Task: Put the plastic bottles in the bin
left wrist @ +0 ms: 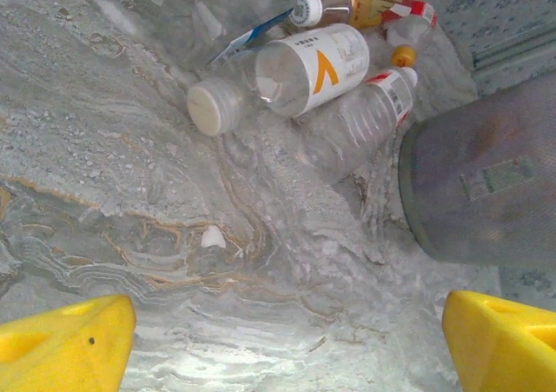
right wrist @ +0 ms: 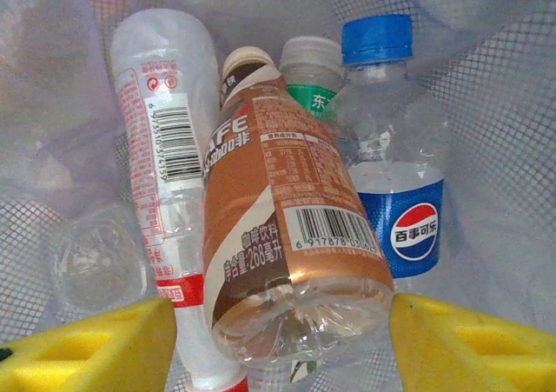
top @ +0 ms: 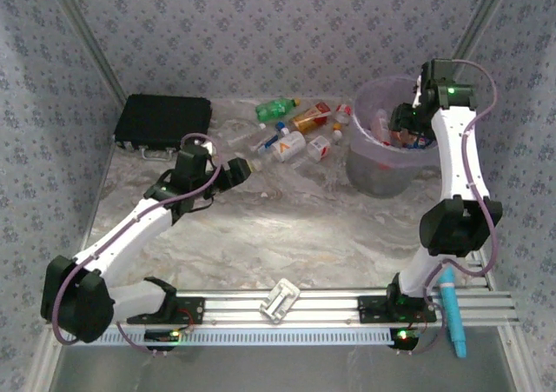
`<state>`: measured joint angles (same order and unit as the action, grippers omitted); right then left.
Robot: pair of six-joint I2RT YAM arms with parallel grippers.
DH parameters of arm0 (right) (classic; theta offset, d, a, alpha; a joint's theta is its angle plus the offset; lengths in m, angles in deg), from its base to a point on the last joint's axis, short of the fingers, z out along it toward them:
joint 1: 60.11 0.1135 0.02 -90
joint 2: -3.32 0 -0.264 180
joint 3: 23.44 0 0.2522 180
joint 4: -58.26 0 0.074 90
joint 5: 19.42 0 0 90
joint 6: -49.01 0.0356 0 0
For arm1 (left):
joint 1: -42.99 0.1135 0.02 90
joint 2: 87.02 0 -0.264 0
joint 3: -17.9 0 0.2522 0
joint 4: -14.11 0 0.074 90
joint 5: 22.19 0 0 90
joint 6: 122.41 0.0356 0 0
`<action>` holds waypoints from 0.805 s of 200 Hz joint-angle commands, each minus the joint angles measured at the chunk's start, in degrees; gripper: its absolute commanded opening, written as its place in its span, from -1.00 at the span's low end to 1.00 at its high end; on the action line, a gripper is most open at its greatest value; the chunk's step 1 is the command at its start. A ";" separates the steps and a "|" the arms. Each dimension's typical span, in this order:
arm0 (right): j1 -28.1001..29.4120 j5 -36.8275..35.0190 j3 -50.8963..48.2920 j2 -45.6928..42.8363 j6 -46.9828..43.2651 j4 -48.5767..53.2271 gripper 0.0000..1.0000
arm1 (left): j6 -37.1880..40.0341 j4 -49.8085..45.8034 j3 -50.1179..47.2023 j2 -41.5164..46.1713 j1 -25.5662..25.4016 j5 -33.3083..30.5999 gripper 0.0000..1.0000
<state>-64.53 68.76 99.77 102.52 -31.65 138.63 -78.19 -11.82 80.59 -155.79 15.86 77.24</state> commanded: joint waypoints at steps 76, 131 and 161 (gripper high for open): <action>-0.42 11.70 -2.46 -13.05 -0.73 -7.61 0.68 | 23.54 0.51 14.85 -17.75 -0.59 -5.64 0.78; 1.94 30.38 -11.85 -22.08 2.64 -15.72 0.67 | 39.10 -7.80 33.31 -34.65 0.27 -10.88 0.79; 4.46 29.65 -17.60 -26.11 3.13 -16.01 0.66 | 39.93 -11.53 43.43 -43.90 1.91 -13.20 0.81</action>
<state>-61.45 95.21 85.92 78.52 -29.94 123.84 -42.80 -17.87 117.60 -194.33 16.10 66.77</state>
